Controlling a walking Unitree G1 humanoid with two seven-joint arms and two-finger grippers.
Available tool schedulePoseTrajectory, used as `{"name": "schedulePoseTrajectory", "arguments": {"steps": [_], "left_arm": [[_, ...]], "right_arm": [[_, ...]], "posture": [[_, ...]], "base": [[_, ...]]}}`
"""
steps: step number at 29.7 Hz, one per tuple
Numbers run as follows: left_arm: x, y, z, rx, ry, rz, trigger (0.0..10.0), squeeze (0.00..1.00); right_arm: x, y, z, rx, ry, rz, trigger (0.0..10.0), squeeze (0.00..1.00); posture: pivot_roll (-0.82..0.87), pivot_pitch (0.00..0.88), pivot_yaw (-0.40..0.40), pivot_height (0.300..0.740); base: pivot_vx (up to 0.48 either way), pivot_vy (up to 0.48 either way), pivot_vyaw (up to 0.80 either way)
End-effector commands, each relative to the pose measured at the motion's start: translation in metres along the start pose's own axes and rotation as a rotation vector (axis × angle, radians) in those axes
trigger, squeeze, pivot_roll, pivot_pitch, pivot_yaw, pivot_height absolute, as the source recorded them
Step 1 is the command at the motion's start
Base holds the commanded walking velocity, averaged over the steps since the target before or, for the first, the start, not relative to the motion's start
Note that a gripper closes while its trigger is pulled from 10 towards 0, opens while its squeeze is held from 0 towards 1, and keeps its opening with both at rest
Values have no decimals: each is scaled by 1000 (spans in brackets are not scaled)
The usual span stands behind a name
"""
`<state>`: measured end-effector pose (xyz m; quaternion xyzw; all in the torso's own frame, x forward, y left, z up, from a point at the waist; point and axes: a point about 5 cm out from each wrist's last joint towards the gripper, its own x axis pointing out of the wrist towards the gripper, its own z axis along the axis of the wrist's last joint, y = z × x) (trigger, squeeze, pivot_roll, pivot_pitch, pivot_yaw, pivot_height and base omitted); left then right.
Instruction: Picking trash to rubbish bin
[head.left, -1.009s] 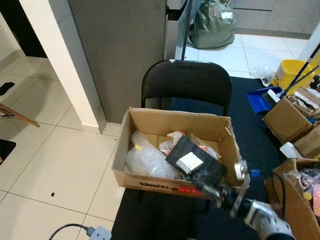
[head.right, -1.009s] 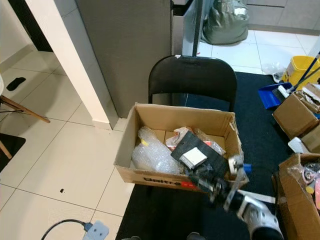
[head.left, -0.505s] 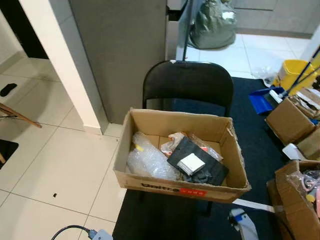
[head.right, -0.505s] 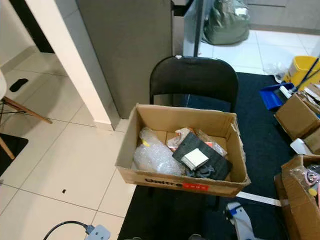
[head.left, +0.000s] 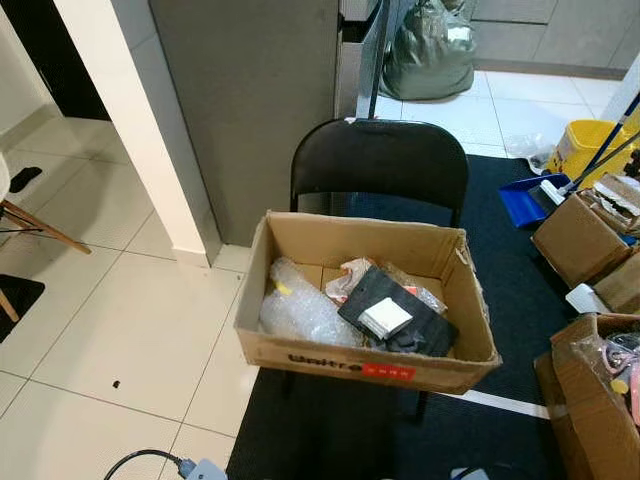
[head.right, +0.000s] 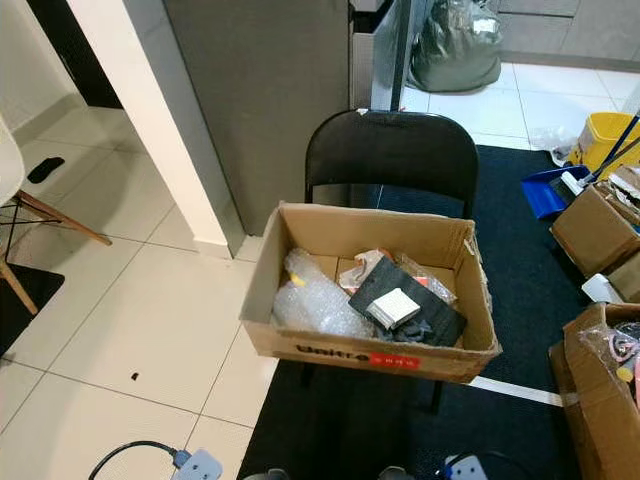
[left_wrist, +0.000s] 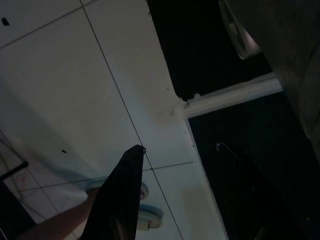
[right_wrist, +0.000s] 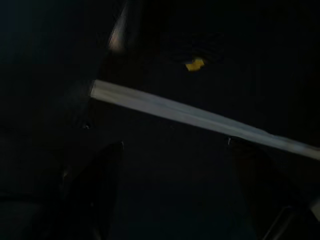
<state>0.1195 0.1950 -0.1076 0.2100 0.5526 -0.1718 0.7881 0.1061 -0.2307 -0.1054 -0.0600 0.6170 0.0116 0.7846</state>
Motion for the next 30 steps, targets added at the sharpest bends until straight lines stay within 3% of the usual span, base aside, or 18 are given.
{"name": "schedulePoseTrajectory", "arguments": {"steps": [1, 4, 6, 14, 17, 22, 30], "left_arm": [[0, -5, -4, 14, 20, -13, 10000, 0], [0, -5, -3, 18, 18, -12, 10000, 0], [1, -6, -2, 30, 18, -14, 10000, 0], [2, -4, 13, 59, -1, -15, 10000, 0], [2, -3, 15, 61, -6, -12, 10000, 0], [1, -2, 4, 66, 7, -11, 10000, 0], [0, -2, -1, 68, 16, -15, 10000, 0]], "right_arm": [[0, 2, -4, -38, 25, 1, 10000, 0], [0, -4, 2, -73, 23, -21, 10000, 0], [-2, -13, 18, -101, 0, -55, 10000, 0], [-3, -11, 42, -177, -36, -64, 10000, 0], [-4, -11, 46, -203, -32, -62, 10000, 0], [-2, -7, 35, -204, -12, -53, 10000, 0], [-2, -6, 34, -205, -13, -48, 10000, 0]], "posture": [[42, 113, 44, 740], [40, 111, 42, 740], [40, 111, 42, 740], [26, 96, 53, 740], [29, 91, 53, 740], [30, 91, 55, 740], [32, 92, 60, 740]], "base": [[-270, 0, 0], [-273, 0, 0], [-276, 0, 0], [-276, 0, 0], [-274, 0, -788], [-272, 0, -788], [-262, 0, -788]]}}
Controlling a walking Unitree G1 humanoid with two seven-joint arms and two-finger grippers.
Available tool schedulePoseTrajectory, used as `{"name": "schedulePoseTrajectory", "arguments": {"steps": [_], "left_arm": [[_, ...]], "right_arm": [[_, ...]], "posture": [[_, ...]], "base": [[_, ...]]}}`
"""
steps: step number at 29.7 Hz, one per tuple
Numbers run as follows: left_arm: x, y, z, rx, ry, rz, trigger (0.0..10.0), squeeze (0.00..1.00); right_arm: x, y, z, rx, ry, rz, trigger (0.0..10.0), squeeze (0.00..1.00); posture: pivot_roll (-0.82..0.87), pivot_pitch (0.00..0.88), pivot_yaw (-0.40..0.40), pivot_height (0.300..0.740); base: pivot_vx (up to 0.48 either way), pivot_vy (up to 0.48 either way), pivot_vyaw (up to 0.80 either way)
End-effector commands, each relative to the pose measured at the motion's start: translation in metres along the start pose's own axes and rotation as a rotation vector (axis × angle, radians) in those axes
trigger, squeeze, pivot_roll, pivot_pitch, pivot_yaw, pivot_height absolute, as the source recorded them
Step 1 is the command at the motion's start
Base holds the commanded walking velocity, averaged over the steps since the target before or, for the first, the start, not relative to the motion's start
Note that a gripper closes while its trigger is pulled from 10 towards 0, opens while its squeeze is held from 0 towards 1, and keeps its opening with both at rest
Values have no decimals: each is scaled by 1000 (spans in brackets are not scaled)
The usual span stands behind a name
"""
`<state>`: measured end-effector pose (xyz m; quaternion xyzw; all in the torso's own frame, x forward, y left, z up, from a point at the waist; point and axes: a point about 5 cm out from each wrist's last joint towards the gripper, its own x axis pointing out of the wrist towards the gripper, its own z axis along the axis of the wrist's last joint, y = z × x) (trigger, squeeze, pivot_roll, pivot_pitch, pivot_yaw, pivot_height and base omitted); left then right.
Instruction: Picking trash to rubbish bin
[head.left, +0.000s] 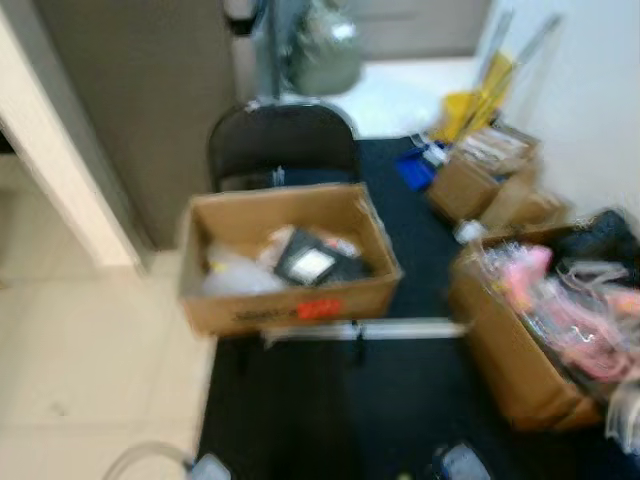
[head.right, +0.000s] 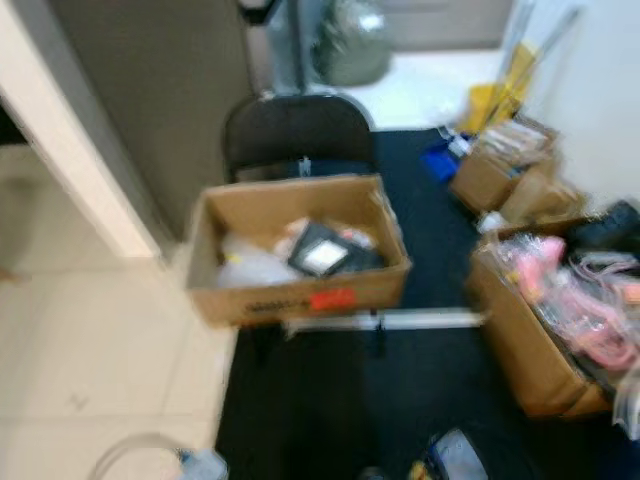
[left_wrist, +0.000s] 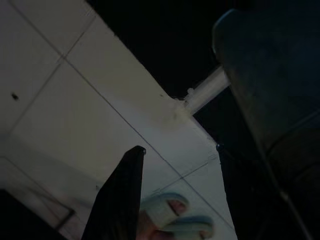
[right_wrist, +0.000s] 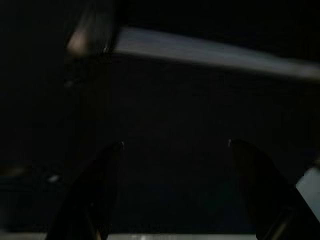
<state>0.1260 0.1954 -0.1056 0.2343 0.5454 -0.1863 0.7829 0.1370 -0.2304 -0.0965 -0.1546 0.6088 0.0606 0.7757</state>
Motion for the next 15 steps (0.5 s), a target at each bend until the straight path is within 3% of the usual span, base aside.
{"name": "schedulePoseTrajectory", "arguments": {"steps": [1, 15], "left_arm": [[0, -5, -6, 9, 19, -20, 10000, 0], [0, -9, -5, 12, 23, -24, 10000, 0]], "right_arm": [[0, -3, 2, 16, -10, -10, 10000, 0], [0, -3, 1, 7, -18, -8, 10000, 0]], "posture": [[42, 93, 61, 740], [48, 97, 62, 740]], "base": [[-262, 0, -538], [-262, 0, 0]]}}
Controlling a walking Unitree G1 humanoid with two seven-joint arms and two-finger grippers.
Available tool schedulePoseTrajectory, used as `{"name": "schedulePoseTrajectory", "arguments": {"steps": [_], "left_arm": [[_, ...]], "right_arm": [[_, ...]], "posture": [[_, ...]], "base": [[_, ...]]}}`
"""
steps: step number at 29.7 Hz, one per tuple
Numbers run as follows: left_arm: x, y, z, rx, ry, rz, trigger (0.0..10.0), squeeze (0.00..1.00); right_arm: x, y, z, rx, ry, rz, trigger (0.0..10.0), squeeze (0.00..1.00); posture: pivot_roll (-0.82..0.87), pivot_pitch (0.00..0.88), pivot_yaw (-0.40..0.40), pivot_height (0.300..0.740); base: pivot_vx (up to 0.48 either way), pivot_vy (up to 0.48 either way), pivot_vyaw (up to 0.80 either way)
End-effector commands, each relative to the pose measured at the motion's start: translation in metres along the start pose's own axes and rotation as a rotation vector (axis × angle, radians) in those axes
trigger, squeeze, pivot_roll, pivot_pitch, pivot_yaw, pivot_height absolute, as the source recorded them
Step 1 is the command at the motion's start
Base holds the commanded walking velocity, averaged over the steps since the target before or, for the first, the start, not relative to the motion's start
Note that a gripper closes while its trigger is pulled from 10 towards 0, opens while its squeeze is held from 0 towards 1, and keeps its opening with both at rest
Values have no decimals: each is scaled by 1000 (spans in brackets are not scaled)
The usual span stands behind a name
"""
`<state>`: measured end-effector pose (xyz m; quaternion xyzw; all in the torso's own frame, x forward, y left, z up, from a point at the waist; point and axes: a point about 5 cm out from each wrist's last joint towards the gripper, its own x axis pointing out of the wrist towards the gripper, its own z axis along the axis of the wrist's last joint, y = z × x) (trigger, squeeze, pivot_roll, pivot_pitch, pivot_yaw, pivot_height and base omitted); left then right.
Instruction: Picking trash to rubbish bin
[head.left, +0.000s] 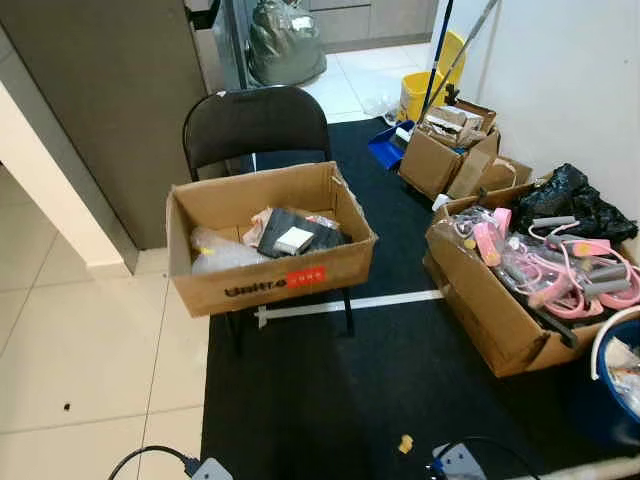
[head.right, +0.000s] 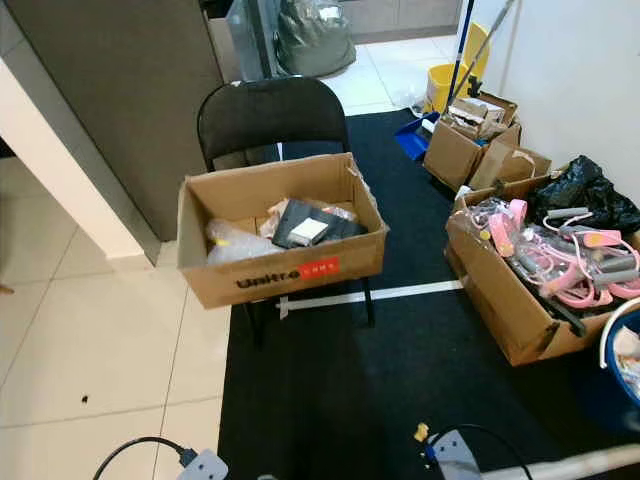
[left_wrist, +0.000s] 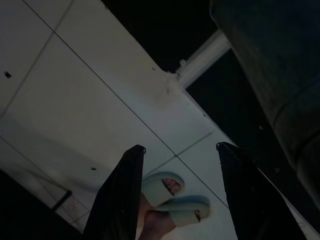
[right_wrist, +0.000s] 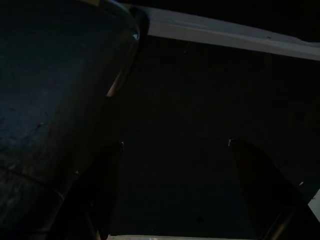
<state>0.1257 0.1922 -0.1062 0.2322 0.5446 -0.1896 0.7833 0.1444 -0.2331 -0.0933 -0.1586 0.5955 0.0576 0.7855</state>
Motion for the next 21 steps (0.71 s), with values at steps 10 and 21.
{"name": "schedulePoseTrajectory", "arguments": {"steps": [10, 21], "left_arm": [[1, -3, 0, 15, 19, -14, 10000, 0], [-1, -3, -10, 11, 35, -16, 10000, 0]], "right_arm": [[0, 2, -6, 2, 17, 6, 10000, 0], [0, 2, -8, -9, 24, 7, 10000, 0]], "posture": [[48, 97, 62, 740], [48, 102, 60, 740]], "base": [[-263, 0, 0], [-262, 0, 0]]}}
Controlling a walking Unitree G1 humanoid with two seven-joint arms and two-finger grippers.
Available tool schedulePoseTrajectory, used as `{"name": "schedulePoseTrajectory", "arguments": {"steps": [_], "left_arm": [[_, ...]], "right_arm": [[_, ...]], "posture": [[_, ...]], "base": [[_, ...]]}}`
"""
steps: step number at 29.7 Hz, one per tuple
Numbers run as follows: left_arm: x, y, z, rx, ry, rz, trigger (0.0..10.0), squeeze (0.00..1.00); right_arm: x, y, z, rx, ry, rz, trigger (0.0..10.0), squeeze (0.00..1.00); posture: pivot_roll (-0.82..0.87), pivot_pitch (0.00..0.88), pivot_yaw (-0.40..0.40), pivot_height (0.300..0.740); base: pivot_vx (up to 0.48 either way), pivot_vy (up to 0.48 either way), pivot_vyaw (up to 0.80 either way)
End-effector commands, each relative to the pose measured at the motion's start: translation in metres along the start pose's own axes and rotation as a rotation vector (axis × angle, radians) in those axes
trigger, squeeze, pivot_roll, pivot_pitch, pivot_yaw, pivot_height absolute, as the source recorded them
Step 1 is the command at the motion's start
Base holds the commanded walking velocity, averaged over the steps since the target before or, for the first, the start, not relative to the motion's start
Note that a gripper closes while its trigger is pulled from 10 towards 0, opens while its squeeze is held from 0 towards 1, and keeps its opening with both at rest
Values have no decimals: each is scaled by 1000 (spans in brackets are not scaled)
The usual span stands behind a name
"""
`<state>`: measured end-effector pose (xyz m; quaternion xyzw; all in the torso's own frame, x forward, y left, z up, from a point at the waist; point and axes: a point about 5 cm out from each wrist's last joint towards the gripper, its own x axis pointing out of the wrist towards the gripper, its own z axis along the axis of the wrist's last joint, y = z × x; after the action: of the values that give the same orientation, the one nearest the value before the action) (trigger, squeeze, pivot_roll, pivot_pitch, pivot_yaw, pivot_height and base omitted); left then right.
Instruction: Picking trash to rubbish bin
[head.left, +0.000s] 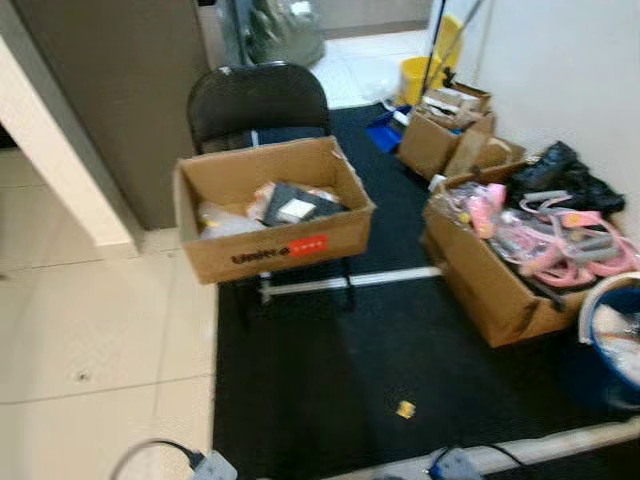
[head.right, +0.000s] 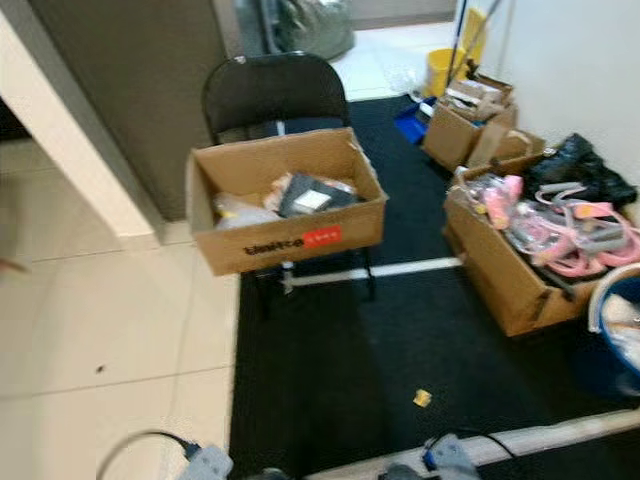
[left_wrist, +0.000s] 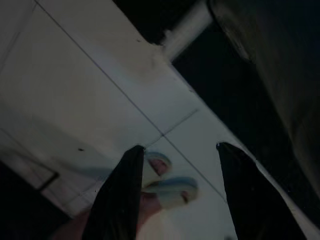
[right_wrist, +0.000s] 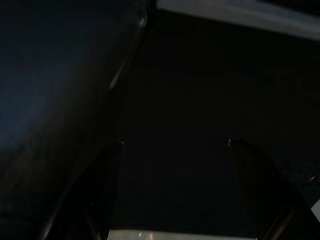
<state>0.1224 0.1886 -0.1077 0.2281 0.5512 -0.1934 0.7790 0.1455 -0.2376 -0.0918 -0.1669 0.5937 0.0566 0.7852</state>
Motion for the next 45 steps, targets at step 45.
{"name": "schedulePoseTrajectory", "arguments": {"steps": [45], "left_arm": [[-2, 3, -13, 25, 28, -4, 10000, 0]], "right_arm": [[1, 8, -11, -32, 42, 26, 10000, 0]], "posture": [[45, 95, 54, 740]], "base": [[-300, 0, -354]]}}
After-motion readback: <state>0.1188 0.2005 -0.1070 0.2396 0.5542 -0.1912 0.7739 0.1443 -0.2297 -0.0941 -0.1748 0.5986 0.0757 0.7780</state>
